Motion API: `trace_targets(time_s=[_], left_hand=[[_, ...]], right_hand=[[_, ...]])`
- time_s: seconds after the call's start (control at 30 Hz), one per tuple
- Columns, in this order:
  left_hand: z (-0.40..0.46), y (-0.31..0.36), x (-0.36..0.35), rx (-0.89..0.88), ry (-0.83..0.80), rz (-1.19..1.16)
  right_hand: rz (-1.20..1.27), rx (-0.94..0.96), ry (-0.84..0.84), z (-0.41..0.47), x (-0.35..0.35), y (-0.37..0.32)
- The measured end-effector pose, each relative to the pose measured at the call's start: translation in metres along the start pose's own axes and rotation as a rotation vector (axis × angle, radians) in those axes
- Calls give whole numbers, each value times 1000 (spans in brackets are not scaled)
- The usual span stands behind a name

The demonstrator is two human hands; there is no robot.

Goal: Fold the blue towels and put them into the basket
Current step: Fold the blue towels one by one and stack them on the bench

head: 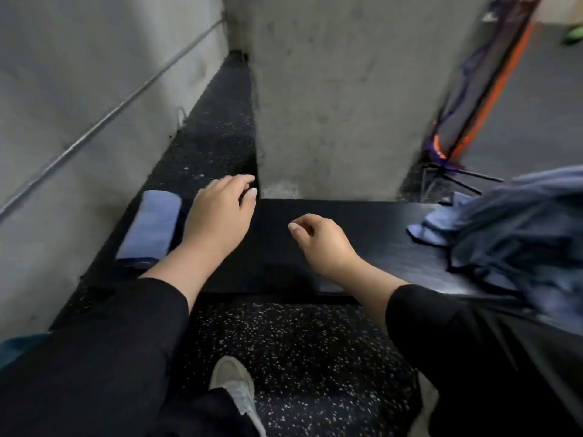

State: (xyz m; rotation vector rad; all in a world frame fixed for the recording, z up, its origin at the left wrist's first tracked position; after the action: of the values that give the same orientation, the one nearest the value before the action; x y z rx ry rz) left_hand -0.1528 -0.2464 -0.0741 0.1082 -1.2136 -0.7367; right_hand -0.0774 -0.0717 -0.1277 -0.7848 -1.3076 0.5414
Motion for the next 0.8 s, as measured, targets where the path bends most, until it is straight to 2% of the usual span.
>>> trace_targets(time_s=[0.13,0.27,0.43,0.6,0.8], left_hand=[[-55,112,-26,-208,-175,-31],[-103,177,-43,-238,-340,-11],[-147,221,-44,-253,-433,113],[-165,241,-39,-240,-460,213],[-184,252,-55,-256,-519,305]], right_hand=[[-162,-54,72,-73,97,38],[-431,-68,78,-147,199,56],[-544,-163,156,-218,298,78],[-494,-210,202,-257,337,102],[-226,-236,151,-282,320,144]])
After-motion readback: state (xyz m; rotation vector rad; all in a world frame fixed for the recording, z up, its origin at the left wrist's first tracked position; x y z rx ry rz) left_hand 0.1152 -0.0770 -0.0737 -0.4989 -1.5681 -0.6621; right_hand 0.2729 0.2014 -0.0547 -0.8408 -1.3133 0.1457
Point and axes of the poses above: each hand's wrist, its own z-axis towards the middle knuckle, its own x-axis out of the back of the hand, y = z × x, the point moved 3 cm from there along z, towards the middle knuckle, and after that the axes turned 5 degrees about x, right-handed, at the moved point
